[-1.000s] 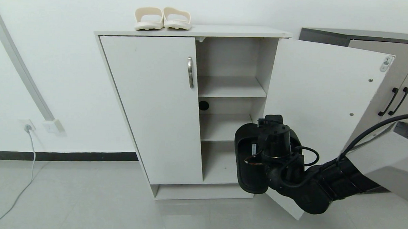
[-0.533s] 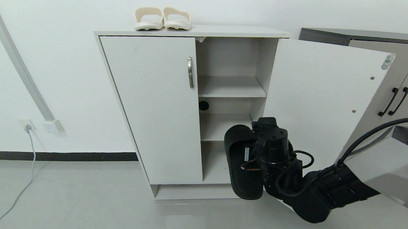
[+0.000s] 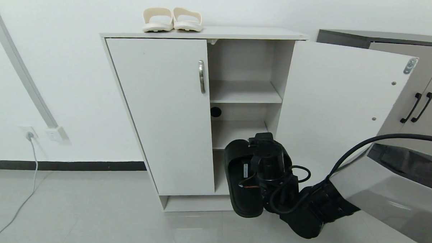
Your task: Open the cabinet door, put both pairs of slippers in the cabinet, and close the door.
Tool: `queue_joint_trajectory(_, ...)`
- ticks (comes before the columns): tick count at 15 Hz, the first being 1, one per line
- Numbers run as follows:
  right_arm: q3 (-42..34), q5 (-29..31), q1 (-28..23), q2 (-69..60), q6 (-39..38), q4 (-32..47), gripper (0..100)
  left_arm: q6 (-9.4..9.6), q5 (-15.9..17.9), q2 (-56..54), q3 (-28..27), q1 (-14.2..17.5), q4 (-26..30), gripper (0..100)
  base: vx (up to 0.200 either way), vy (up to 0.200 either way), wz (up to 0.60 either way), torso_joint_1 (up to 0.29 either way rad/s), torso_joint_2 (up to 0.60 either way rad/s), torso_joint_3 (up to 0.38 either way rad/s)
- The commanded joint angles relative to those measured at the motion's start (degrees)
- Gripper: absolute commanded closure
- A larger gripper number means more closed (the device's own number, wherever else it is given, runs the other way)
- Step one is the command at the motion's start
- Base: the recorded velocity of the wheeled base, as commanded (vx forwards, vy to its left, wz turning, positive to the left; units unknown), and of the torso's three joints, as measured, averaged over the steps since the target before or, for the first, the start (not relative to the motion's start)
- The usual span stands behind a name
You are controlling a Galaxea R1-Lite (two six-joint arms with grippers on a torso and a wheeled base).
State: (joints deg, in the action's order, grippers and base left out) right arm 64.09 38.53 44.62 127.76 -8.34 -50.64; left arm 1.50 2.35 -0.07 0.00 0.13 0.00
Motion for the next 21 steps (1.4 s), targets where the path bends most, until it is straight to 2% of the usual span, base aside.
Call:
queue_joint_trajectory(1,0.5,0.0,0.1,1.2,0.0,-0.1,100,-0.01,0.0,0.1,0.0,0.0,0.0,100,0.000,0.000,0.00,0.000,0.00,0.000)
queue_joint_trajectory(9,1.1,0.0,0.6,2.3,-0.1,-0.1,100,0.26,0.0,0.1,0.0,0.0,0.0,100,0.000,0.000,0.00,-0.003,0.00,-0.013)
queue_joint_trajectory(18,1.3,0.1,1.1,2.4,0.0,0.1,100,0.08,0.0,0.1,0.0,0.0,0.0,100,0.000,0.000,0.00,0.004,0.00,-0.186)
queue_joint_trajectory(21,0.9,0.7,2.1,2.4,0.4,-2.1,100,0.17,0.0,0.1,0.0,0.0,0.0,100,0.000,0.000,0.00,0.004,0.00,-0.201)
